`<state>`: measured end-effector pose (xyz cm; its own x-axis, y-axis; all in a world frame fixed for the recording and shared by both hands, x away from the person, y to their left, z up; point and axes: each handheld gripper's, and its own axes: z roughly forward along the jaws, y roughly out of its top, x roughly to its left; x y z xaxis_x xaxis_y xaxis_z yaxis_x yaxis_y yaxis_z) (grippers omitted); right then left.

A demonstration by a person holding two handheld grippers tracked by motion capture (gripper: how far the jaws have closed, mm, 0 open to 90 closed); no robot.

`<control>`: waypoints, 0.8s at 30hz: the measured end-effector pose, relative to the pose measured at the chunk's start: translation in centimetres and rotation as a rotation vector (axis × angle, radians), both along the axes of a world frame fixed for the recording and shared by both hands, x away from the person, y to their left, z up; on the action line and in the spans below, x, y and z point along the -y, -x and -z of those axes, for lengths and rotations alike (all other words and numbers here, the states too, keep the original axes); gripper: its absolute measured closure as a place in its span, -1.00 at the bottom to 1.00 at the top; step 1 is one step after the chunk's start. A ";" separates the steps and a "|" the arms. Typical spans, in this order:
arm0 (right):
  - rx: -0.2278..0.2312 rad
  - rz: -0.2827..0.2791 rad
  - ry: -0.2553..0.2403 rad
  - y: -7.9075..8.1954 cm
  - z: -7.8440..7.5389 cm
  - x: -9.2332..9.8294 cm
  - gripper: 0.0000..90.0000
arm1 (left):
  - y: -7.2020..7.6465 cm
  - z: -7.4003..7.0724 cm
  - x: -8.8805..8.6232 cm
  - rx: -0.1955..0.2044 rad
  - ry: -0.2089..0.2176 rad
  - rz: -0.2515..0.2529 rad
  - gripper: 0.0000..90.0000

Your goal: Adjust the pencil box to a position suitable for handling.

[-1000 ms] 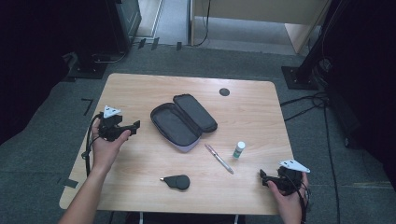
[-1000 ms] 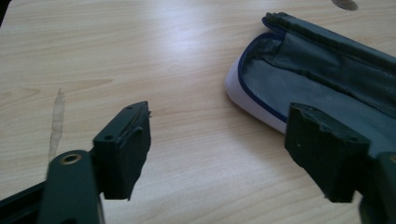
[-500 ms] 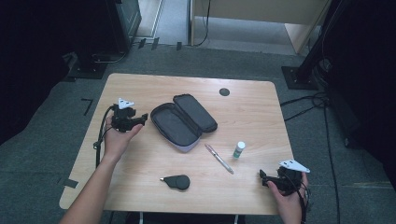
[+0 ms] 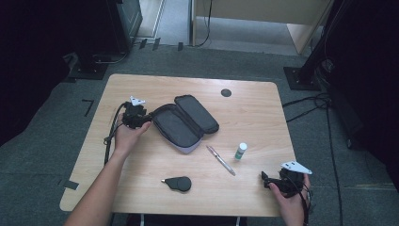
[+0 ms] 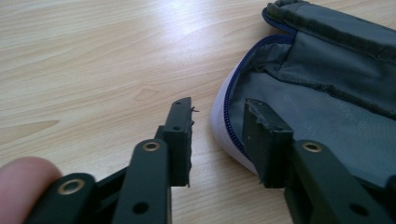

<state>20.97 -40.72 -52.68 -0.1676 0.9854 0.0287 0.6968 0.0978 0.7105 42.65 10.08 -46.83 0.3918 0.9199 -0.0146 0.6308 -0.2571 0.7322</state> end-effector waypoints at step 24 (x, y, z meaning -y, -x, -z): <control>0.098 0.025 0.009 1.6 -0.9 -0.8 -0.21 | 2.9 1.0 0.3 -0.063 -0.040 0.022 0.99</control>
<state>19.41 -39.93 -51.77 -0.1442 0.9895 0.0043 0.6266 0.0879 0.7744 39.75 9.74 -47.88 0.4119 0.9112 -0.0037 0.6692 -0.2997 0.6800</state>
